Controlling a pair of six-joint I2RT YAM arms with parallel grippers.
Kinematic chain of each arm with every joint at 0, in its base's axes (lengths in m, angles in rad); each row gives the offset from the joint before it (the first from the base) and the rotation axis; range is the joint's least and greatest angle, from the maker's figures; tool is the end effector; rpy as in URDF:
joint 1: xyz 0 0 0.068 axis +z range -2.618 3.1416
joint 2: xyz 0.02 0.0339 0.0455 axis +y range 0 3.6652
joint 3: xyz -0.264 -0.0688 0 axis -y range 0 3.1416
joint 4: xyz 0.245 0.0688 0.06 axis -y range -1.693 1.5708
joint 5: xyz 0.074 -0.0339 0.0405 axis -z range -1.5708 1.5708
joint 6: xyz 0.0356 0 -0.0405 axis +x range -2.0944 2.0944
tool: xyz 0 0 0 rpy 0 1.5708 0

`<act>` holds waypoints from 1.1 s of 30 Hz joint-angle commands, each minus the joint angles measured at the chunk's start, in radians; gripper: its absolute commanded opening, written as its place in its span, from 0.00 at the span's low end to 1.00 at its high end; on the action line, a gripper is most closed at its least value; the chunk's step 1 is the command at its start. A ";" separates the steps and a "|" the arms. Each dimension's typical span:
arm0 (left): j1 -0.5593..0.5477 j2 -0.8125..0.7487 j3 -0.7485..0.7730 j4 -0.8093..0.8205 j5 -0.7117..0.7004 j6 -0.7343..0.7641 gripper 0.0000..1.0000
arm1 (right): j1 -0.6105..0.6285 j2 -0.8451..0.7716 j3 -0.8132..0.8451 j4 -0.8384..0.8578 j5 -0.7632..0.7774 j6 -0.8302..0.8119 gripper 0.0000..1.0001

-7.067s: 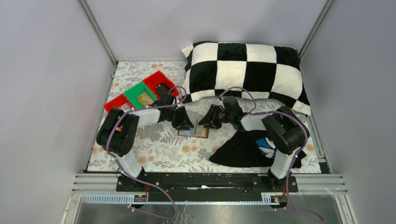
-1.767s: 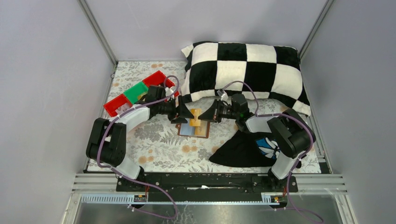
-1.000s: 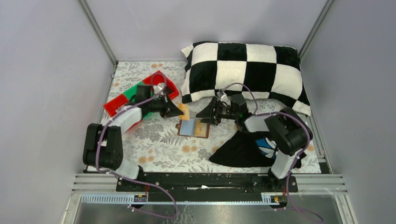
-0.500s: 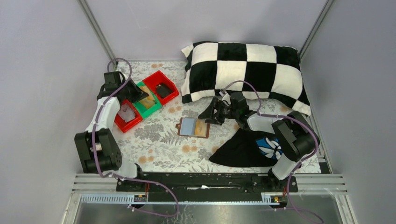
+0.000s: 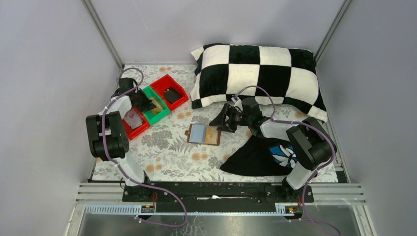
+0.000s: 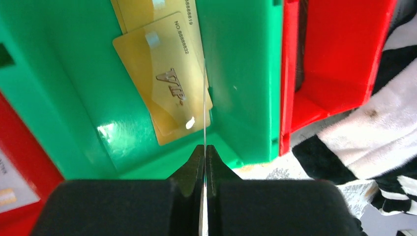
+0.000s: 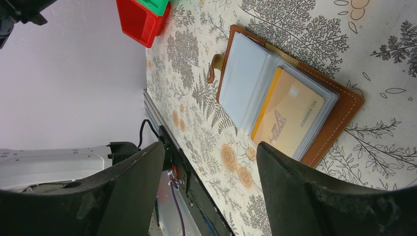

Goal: Take the credit cards out of the card holder
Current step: Place the credit card in the storage box, then remove the credit card from the card holder.

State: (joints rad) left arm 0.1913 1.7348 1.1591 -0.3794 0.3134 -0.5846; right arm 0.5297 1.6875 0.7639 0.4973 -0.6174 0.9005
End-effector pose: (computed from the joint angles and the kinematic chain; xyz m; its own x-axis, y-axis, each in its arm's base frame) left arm 0.3590 0.0584 0.2028 -0.6650 -0.6635 -0.3427 -0.4474 0.7214 -0.5286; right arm 0.2831 0.1896 0.1738 -0.9010 0.2129 -0.3780 -0.2589 0.4354 0.8622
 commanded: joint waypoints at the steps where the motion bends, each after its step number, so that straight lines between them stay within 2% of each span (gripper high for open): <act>1: 0.007 0.056 0.043 0.088 -0.020 -0.023 0.00 | -0.004 -0.049 0.001 -0.011 0.008 -0.026 0.76; 2: 0.006 0.064 0.046 0.089 -0.026 -0.022 0.00 | -0.003 -0.052 0.000 -0.014 0.010 -0.026 0.77; 3: 0.006 0.070 0.048 0.091 -0.031 -0.022 0.05 | -0.004 -0.052 -0.001 -0.015 0.012 -0.028 0.76; 5: 0.007 0.074 0.051 0.085 -0.034 -0.021 0.22 | -0.002 -0.052 0.000 -0.015 0.012 -0.030 0.76; 6: 0.006 0.071 0.052 0.079 -0.037 -0.019 0.27 | -0.002 -0.052 0.001 -0.017 0.013 -0.031 0.76; 9: 0.002 0.039 0.052 0.042 -0.061 -0.007 0.34 | -0.003 -0.049 0.007 -0.024 0.012 -0.034 0.77; 13: -0.027 -0.076 0.047 -0.003 -0.103 0.020 0.37 | -0.004 -0.041 0.015 -0.030 0.016 -0.038 0.76; 18: -0.120 -0.207 0.092 -0.099 -0.136 0.077 0.38 | -0.003 -0.028 0.024 -0.057 0.050 -0.044 0.76; 23: -0.243 -0.274 0.055 -0.134 -0.041 0.087 0.39 | -0.003 -0.011 0.034 -0.102 0.099 -0.035 0.76; 28: -0.408 -0.283 -0.051 -0.055 0.075 0.014 0.39 | -0.003 0.018 0.031 -0.087 0.093 -0.014 0.75; 33: -0.496 -0.246 -0.177 0.120 0.190 -0.103 0.39 | 0.000 0.053 0.041 -0.066 0.077 -0.004 0.74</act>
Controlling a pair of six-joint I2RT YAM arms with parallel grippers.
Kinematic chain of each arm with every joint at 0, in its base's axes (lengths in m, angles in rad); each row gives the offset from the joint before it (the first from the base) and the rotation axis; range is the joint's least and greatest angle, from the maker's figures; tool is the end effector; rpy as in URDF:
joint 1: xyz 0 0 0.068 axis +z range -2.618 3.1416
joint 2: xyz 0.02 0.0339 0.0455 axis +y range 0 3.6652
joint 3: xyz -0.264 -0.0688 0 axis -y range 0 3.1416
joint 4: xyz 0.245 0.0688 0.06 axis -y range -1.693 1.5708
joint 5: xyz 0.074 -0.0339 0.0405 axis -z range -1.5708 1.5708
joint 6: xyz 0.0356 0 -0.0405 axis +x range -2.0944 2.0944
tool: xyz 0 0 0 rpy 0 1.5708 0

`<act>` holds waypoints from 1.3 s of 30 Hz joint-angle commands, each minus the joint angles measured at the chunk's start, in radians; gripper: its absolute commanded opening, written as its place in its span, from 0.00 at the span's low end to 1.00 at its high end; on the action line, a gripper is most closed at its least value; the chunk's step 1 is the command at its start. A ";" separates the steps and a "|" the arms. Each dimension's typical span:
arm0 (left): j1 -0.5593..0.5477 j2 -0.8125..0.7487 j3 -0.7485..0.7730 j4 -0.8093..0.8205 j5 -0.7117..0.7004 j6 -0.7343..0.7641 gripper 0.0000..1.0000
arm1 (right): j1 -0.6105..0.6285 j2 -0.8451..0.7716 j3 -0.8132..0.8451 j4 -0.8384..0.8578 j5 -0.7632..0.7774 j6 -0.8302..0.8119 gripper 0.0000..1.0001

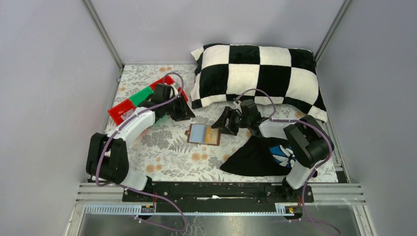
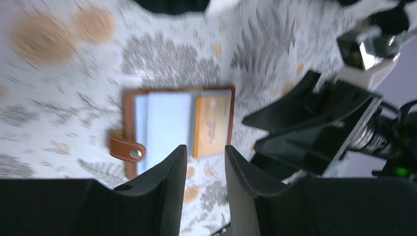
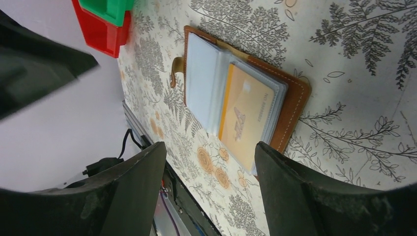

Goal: Take the credit cards out of the card holder
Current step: Remove the credit card from the card holder.

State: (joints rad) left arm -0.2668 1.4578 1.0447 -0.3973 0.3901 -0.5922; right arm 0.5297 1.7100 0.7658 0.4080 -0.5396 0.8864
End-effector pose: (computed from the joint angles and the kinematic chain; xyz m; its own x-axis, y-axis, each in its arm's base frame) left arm 0.2978 -0.0954 0.2549 -0.8571 -0.3009 -0.4180 0.0220 0.7895 -0.6133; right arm 0.2831 0.1870 0.1583 -0.9099 0.2375 -0.3401 -0.1734 0.5270 0.8320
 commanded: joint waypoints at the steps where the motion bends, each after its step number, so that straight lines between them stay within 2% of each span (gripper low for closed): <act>1: -0.049 0.045 -0.077 0.159 0.130 -0.104 0.39 | 0.000 0.039 0.044 0.024 -0.005 0.012 0.73; 15: -0.109 0.181 -0.160 0.281 0.240 -0.152 0.38 | 0.026 0.090 0.053 0.073 -0.022 0.034 0.72; 39: -0.112 0.275 -0.212 0.322 0.192 -0.136 0.38 | 0.040 0.127 0.020 0.105 0.001 0.051 0.71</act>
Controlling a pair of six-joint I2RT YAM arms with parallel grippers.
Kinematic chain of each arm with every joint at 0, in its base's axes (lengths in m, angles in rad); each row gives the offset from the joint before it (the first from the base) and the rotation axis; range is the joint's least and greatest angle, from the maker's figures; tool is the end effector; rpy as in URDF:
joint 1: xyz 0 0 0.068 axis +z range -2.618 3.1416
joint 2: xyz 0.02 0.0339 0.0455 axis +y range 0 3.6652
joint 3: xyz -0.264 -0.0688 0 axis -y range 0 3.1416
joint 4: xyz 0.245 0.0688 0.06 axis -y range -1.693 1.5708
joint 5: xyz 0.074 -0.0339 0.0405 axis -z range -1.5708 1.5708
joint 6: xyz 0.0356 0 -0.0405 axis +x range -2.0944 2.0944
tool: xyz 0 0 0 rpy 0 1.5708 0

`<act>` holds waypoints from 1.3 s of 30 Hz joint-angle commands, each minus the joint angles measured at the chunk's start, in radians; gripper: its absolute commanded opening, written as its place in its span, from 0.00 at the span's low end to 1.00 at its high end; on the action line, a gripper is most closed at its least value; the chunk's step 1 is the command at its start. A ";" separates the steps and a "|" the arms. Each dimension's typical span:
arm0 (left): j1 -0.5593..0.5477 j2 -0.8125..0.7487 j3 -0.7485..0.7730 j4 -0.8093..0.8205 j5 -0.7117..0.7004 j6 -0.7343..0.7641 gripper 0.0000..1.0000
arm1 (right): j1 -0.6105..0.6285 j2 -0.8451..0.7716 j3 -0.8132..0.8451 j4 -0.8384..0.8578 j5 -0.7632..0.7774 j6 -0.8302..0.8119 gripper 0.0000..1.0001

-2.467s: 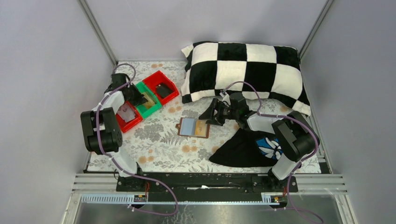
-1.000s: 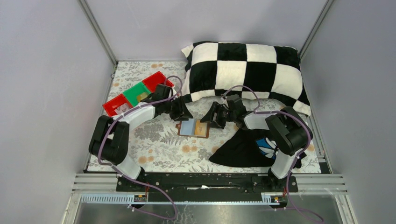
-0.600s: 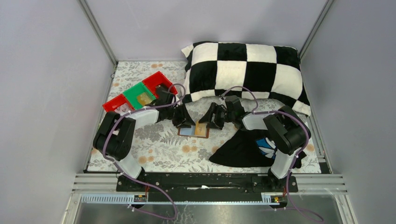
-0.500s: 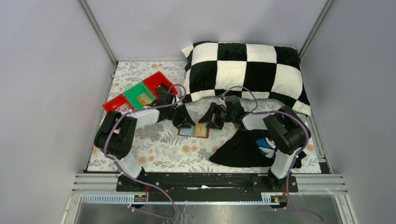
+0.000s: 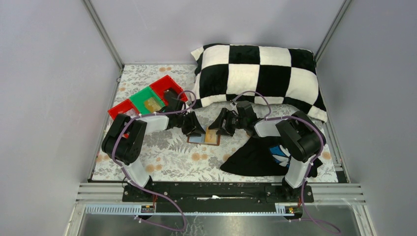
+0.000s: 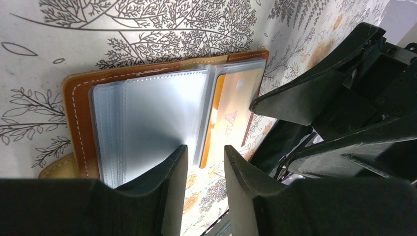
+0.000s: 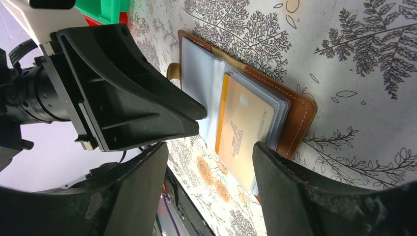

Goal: Take the credit cards out of the card holder
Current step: Remove the credit card from the card holder.

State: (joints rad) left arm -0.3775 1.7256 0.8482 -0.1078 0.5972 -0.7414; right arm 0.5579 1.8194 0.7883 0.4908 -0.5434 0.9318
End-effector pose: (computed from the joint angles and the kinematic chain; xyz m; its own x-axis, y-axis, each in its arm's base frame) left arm 0.2907 -0.1368 0.1381 -0.9723 -0.2152 -0.0911 -0.0853 0.6899 -0.7189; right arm 0.2888 0.2019 0.1363 -0.9259 0.2321 -0.2979 -0.1443 0.5117 0.8470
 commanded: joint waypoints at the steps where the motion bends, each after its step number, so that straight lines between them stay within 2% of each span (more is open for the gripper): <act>1: -0.001 0.008 -0.015 0.032 -0.017 0.014 0.38 | 0.012 0.008 -0.012 0.030 0.014 0.011 0.71; 6: -0.001 0.016 -0.008 0.025 -0.022 0.022 0.37 | 0.012 -0.033 -0.035 0.011 0.037 0.002 0.72; 39: 0.000 0.031 0.002 0.021 -0.013 0.029 0.37 | 0.012 -0.042 -0.098 0.055 0.025 0.018 0.71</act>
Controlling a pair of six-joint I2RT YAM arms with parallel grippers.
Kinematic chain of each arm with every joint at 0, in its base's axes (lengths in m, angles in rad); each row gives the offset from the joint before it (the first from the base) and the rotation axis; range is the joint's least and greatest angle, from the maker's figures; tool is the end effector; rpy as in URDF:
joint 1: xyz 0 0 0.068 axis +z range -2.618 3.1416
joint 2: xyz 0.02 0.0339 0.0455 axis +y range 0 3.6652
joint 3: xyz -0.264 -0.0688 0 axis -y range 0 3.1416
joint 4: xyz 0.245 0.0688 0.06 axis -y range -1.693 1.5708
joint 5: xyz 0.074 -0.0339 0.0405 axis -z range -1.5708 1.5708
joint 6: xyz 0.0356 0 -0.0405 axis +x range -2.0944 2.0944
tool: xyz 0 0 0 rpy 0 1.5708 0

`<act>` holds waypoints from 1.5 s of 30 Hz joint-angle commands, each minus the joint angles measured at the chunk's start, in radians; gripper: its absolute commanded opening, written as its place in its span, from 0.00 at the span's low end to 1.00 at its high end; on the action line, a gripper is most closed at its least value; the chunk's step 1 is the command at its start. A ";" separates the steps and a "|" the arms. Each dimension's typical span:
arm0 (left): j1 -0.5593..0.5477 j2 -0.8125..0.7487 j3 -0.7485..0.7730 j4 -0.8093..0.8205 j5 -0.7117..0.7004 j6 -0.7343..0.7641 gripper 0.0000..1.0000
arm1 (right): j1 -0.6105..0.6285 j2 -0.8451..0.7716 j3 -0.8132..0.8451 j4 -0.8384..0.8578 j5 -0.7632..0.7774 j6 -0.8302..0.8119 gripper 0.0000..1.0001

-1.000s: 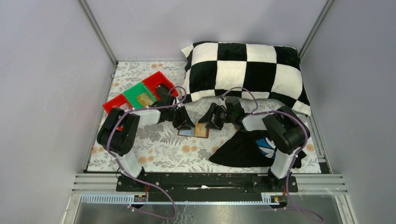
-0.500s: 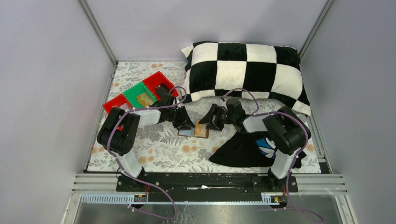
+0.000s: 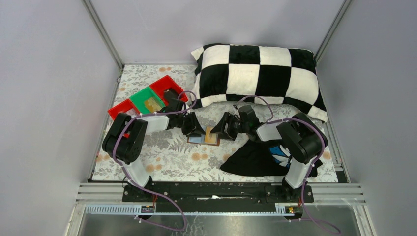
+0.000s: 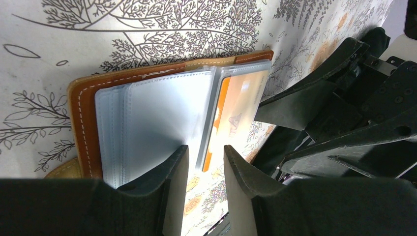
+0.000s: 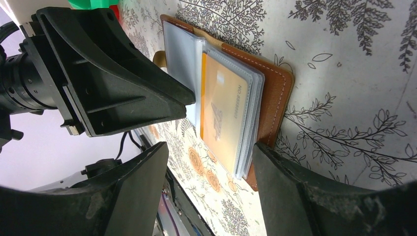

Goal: Take the credit cards out of the card holder
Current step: Remove the credit card from the card holder.

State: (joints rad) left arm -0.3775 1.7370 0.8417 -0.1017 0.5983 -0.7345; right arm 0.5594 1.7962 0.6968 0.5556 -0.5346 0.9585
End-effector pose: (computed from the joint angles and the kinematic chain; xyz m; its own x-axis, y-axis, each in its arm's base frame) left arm 0.2899 -0.1365 0.1333 -0.9740 -0.2095 -0.0858 -0.0863 0.6939 -0.7149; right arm 0.2728 0.1922 0.1257 -0.9281 0.2497 -0.2761 -0.1160 0.5109 0.8518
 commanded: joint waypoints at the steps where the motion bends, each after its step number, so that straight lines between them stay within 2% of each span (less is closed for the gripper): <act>1: -0.001 0.021 0.009 0.012 -0.014 0.023 0.37 | 0.010 -0.022 -0.006 -0.010 0.015 -0.009 0.71; 11: -0.001 0.016 0.005 0.010 -0.015 0.023 0.37 | 0.010 -0.119 -0.010 -0.001 0.056 -0.006 0.71; 30: -0.001 0.015 0.007 0.003 -0.012 0.029 0.37 | 0.024 0.007 0.043 0.026 0.002 0.001 0.71; 39: -0.001 0.018 0.007 0.002 -0.015 0.030 0.37 | 0.024 -0.074 0.021 0.001 0.057 -0.016 0.71; 45: -0.001 0.016 0.004 0.003 -0.014 0.032 0.37 | 0.025 -0.063 0.037 -0.004 0.045 -0.021 0.71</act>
State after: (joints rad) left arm -0.3775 1.7374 0.8417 -0.1024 0.5983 -0.7300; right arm 0.5716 1.7569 0.7059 0.5507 -0.5049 0.9543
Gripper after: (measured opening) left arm 0.367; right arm 0.711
